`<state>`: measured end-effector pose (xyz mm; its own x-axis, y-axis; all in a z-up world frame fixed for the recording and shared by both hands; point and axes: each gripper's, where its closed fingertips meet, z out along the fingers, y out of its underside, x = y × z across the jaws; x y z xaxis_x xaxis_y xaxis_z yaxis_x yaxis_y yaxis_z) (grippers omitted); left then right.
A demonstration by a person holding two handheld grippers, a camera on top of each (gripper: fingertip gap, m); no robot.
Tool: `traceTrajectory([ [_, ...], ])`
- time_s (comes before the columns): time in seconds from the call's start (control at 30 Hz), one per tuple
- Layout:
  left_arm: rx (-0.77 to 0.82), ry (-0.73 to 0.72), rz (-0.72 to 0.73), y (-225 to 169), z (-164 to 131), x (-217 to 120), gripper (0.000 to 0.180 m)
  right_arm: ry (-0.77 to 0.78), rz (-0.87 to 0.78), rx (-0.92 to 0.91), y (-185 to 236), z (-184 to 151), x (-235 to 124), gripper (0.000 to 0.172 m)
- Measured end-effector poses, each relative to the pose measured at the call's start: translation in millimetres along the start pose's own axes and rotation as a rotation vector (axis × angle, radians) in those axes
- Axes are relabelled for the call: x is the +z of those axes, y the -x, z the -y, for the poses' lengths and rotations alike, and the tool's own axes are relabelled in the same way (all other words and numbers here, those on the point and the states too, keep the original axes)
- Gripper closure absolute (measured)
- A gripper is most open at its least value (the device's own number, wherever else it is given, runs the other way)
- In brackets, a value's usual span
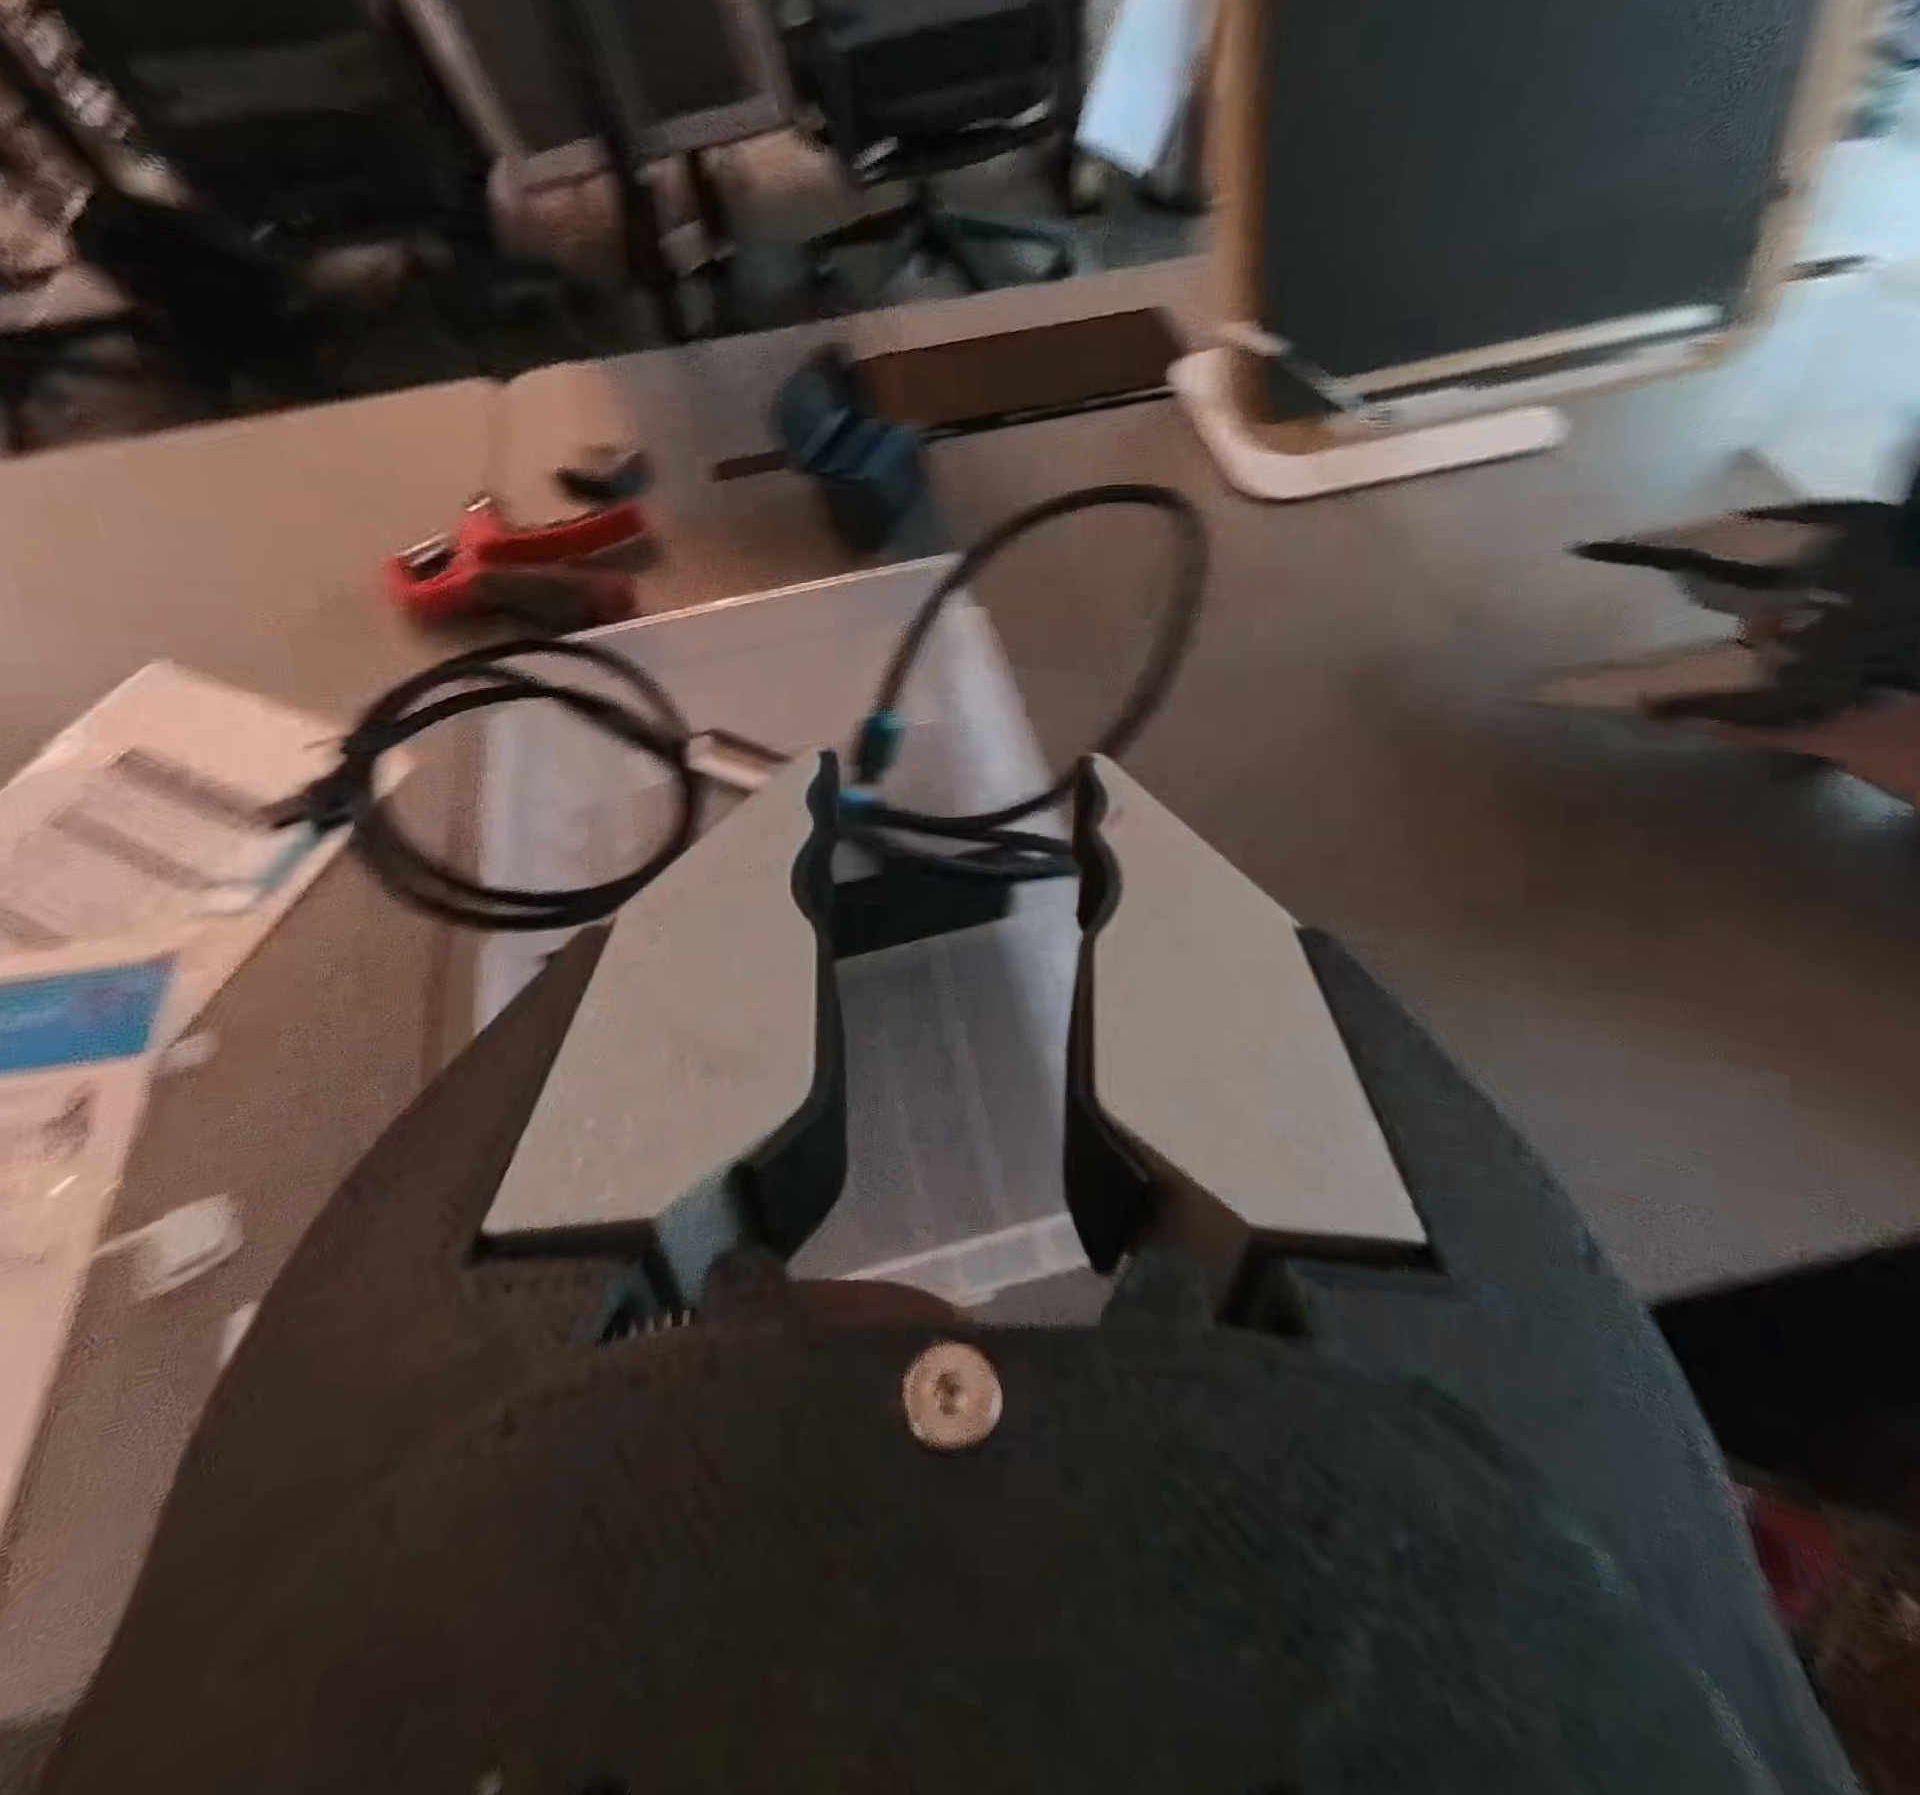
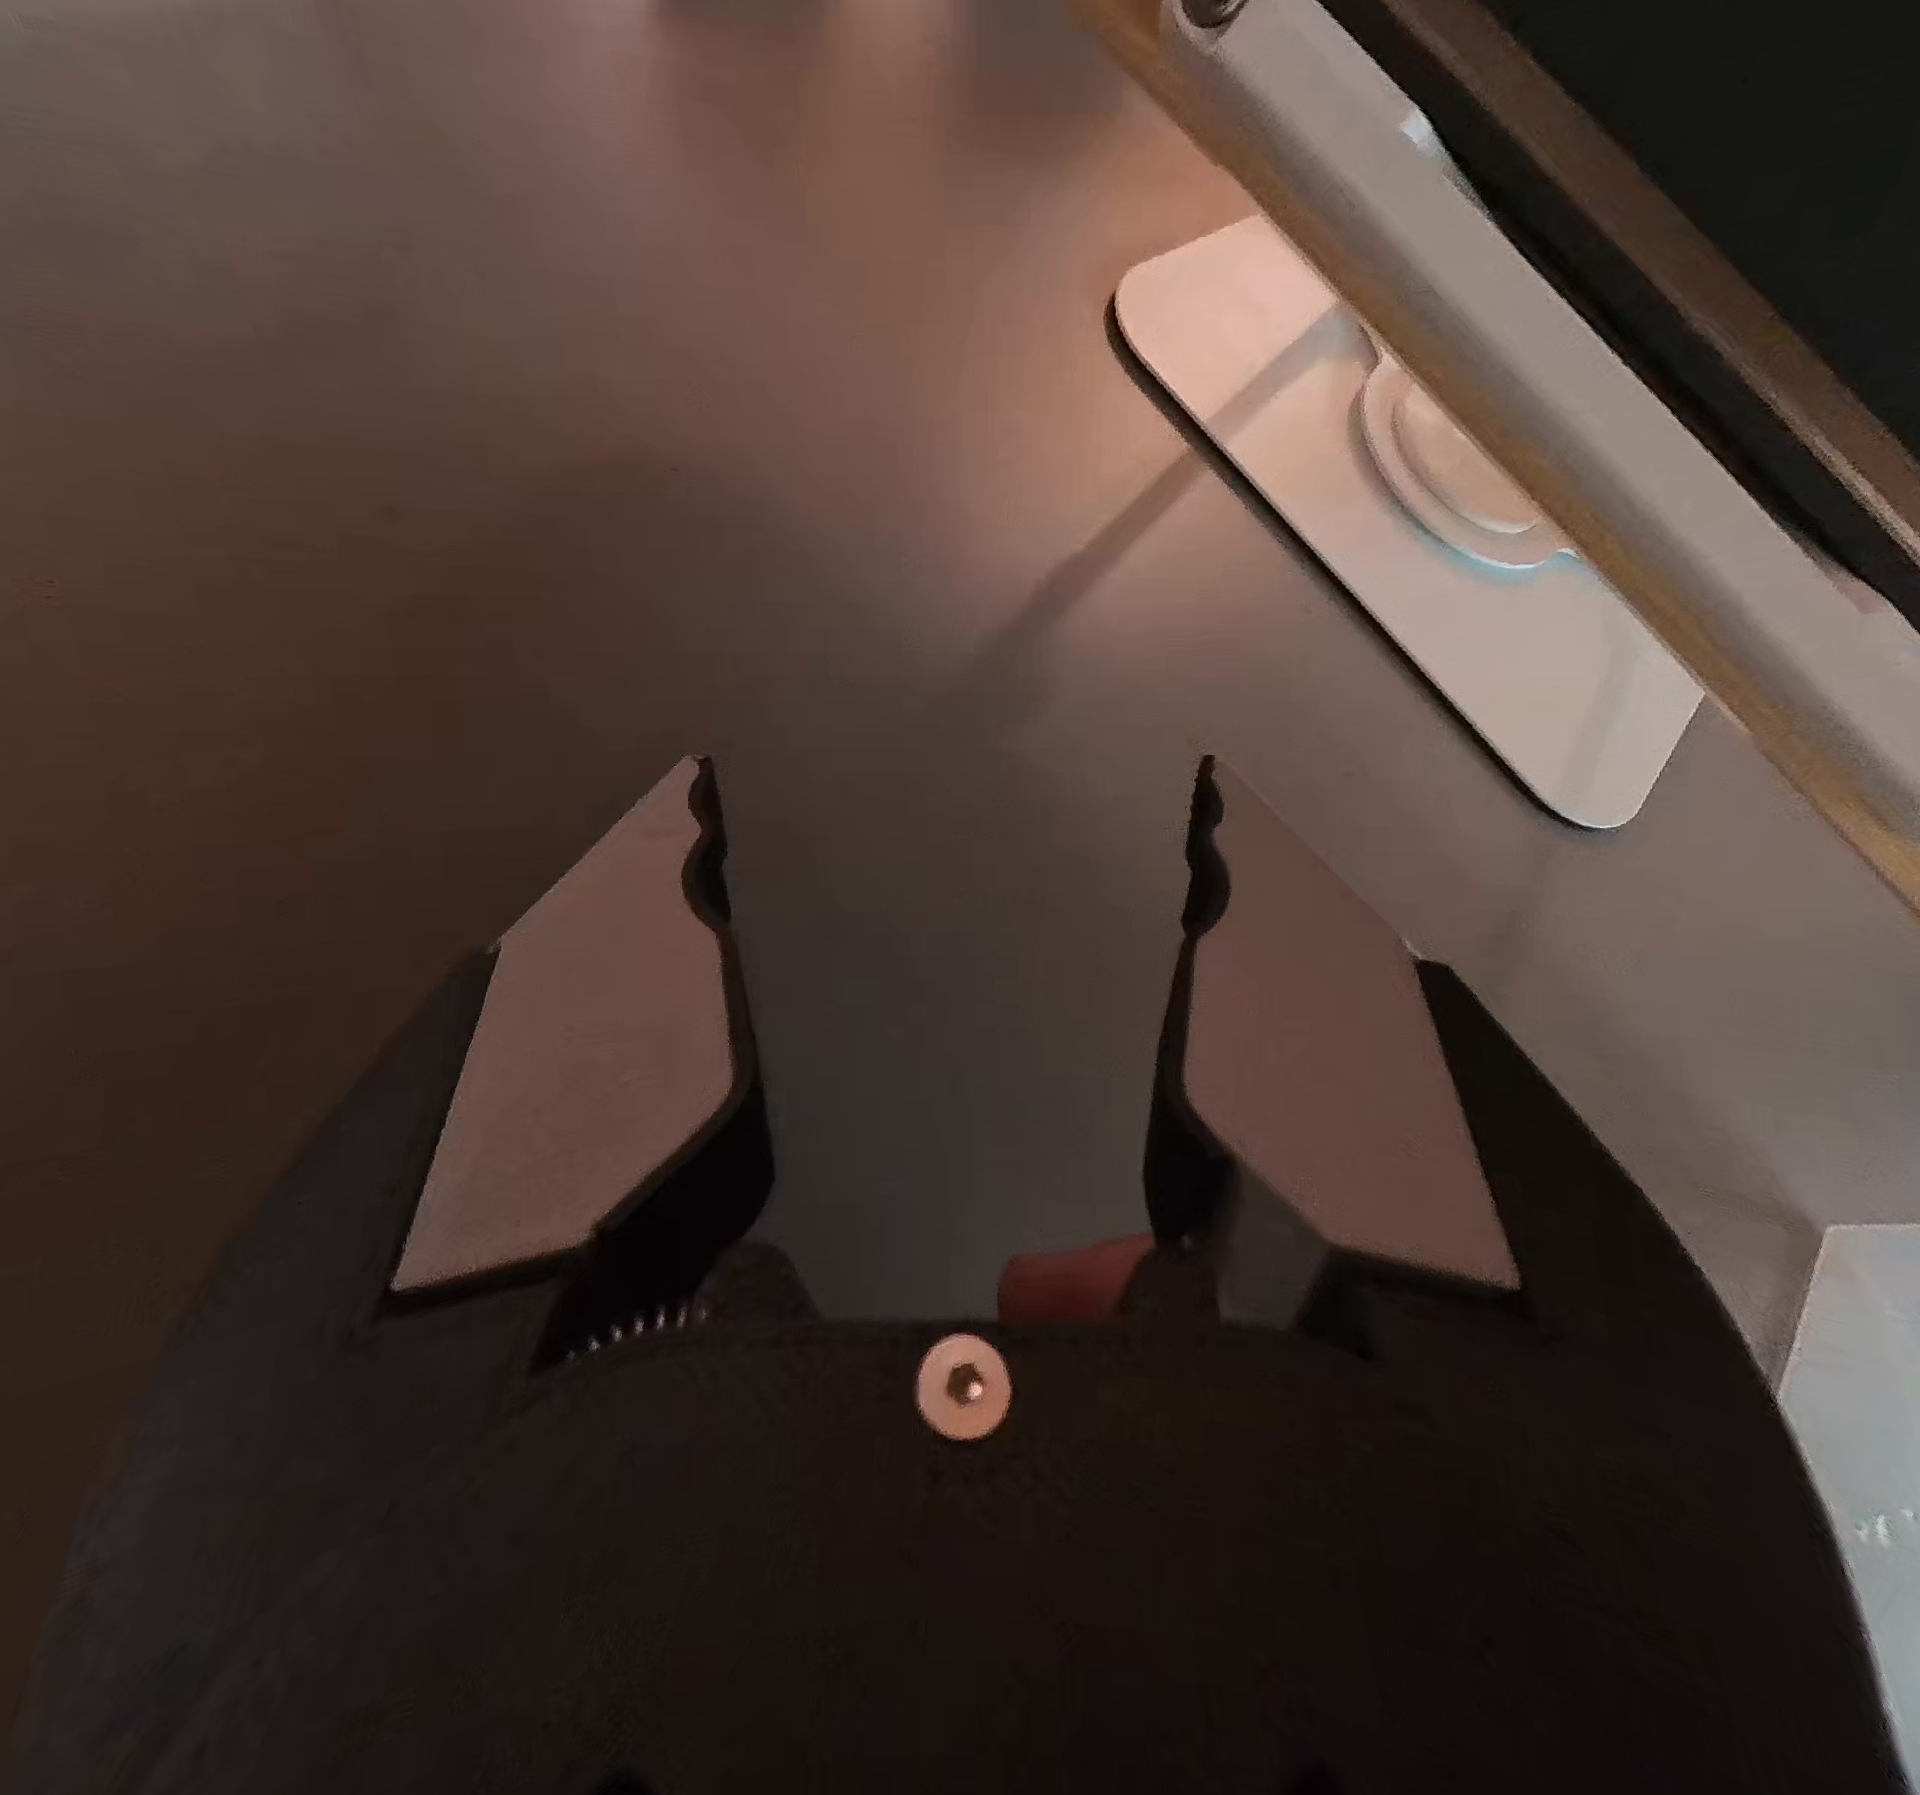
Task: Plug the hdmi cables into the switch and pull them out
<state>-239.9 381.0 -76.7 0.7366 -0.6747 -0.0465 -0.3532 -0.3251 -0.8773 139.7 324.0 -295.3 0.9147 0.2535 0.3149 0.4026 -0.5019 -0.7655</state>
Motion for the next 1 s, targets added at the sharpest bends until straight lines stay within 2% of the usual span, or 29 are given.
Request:
traceTrajectory([
  [0.1, -0.133, 0.117, 0.070, 65.4, -9.5, 33.7, 0.140, -0.002, -0.007, -0.015, 0.8, -1.4, -2.8, 0.085],
  [0.17, -0.225, 0.196, 0.070, 88.9, -23.9, 61.5, 0.142, 0.019, -0.007, -0.034, 2.5, -5.6, -2.5, 0.083],
  [0.27, -0.405, 0.246, -0.057, 87.6, -32.8, 101.6, 0.145, 0.026, -0.014, -0.059, 4.1, -6.3, -1.6, 0.083],
  [0.33, -0.449, 0.293, -0.081, 87.0, -40.4, 122.7, 0.146, 0.027, -0.013, -0.057, 4.2, -6.4, -1.4, 0.084],
  [0.47, -0.470, 0.482, -0.105, 81.2, -71.4, 147.1, 0.140, 0.040, 0.009, -0.024, 3.3, -8.1, 0.0, 0.082],
  [0.6, -0.457, 0.518, -0.107, 74.3, -77.4, 162.4, 0.139, 0.045, 0.027, -0.010, 3.6, -7.3, 3.0, 0.083],
  [0.73, -0.416, 0.644, -0.097, 68.3, -103.5, 171.0, 0.144, 0.038, 0.009, -0.031, 3.8, -5.9, 2.6, 0.085],
  [1.0, -0.326, 0.612, -0.084, 67.8, -96.3, 167.4, 0.145, 0.028, -0.019, -0.073, 6.1, -4.4, 0.3, 0.092],
])
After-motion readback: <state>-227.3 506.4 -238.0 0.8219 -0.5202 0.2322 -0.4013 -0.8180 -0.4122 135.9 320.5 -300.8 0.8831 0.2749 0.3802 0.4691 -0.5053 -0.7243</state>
